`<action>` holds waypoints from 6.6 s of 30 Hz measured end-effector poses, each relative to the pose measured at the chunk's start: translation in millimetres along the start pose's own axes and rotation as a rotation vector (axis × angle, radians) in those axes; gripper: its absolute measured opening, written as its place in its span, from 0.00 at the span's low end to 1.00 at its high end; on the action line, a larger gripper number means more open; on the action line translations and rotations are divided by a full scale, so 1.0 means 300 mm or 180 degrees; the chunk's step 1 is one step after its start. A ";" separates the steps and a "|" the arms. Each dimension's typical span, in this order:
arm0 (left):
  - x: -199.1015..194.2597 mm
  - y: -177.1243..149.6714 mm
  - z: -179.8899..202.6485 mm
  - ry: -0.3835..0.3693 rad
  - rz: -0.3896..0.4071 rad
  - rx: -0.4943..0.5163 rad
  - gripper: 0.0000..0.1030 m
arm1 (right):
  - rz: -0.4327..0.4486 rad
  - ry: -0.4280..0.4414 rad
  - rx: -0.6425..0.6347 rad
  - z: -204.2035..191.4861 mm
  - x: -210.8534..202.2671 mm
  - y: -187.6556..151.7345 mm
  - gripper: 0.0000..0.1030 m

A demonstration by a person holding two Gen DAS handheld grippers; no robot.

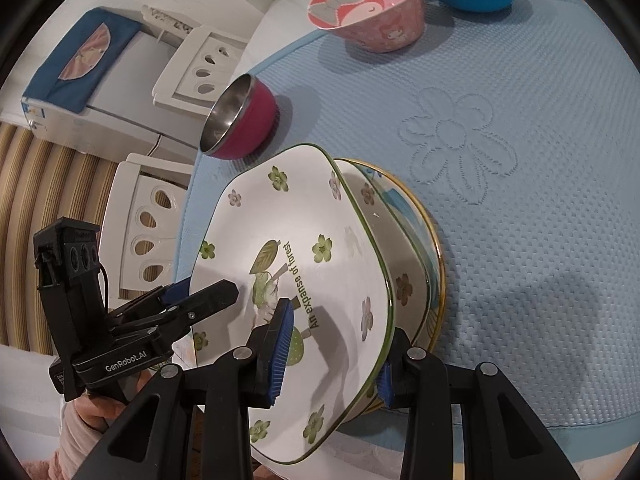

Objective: Organize plates and bowls
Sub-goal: 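Lower the plate stack onto the gold-rimmed plate and open both grippers, then raise both grippers and move them to the pink-outside steel bowl, then close both grippers on the rim of the pink-outside steel bowl, then lift the pink-outside steel bowl and carry it toward the pink bunny bowl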

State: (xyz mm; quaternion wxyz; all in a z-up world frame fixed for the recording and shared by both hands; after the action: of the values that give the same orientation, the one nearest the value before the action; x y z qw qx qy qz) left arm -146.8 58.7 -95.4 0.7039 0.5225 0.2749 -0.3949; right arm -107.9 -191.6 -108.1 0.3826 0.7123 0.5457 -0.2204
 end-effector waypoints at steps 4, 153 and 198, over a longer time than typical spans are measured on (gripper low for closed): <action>0.009 0.008 0.003 -0.0013 -0.0032 0.0042 0.59 | 0.0000 -0.0028 0.0058 0.011 0.006 0.007 0.35; 0.211 0.893 0.215 0.0045 0.0049 0.0375 0.25 | 0.0277 -0.0410 0.0074 -0.077 0.014 0.862 0.18; 0.524 0.932 0.291 -0.0080 -0.0144 0.0396 0.28 | 0.0330 -0.0542 0.0450 0.235 0.129 0.978 0.18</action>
State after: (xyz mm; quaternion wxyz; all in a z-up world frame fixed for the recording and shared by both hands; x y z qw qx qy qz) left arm 171.0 -27.0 -49.6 0.6644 0.5539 0.2526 -0.4336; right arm 189.0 -256.1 -90.2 0.3872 0.7435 0.4567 -0.2978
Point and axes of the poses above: each gripper's, at about its wrist camera, not at the fingertips, and x roughly the way its jaws point, z to its right, y to its top, the point moved 6 cm from there along x, roughly the way its jaws point, and after that the axes turned 15 degrees about z, right-handed, at the moved point
